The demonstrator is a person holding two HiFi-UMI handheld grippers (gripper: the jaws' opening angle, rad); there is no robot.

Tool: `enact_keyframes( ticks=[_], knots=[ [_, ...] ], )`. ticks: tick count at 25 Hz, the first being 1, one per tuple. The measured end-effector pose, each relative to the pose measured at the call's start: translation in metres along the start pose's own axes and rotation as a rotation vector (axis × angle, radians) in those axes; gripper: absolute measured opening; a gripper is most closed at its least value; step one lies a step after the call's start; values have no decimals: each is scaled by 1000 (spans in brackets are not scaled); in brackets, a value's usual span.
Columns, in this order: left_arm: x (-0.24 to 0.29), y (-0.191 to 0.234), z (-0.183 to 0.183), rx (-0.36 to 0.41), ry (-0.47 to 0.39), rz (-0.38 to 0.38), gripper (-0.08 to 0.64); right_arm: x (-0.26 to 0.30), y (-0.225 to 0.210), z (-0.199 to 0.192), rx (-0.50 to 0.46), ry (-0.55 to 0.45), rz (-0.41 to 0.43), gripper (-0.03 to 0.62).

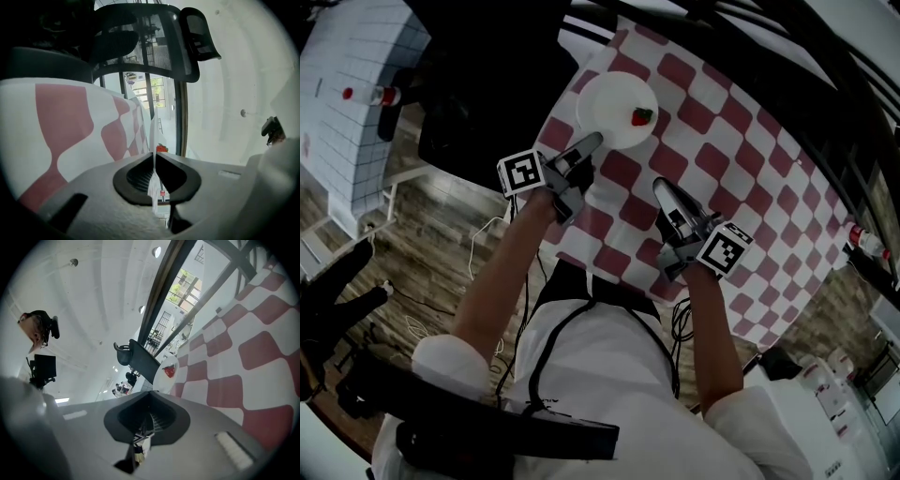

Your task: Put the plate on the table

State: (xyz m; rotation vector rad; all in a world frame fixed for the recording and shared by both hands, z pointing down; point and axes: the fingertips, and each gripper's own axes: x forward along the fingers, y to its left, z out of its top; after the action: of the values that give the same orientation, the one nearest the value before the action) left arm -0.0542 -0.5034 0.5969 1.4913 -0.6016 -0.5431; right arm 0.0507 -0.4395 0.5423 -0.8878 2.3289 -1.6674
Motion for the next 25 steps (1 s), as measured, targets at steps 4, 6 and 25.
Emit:
enact_keyframes(
  ticks=[4,6,25],
  knots=[
    [5,6,5,-9,-8,4,21,2,-8,3,11,-6,3,8],
    [7,10,7,-9,-12,6,21,2,-13,5,14,-9,0,8],
    [21,40,19,-35,-30,67,21,5,-37,22,42,-30,-9,8]
  ],
)
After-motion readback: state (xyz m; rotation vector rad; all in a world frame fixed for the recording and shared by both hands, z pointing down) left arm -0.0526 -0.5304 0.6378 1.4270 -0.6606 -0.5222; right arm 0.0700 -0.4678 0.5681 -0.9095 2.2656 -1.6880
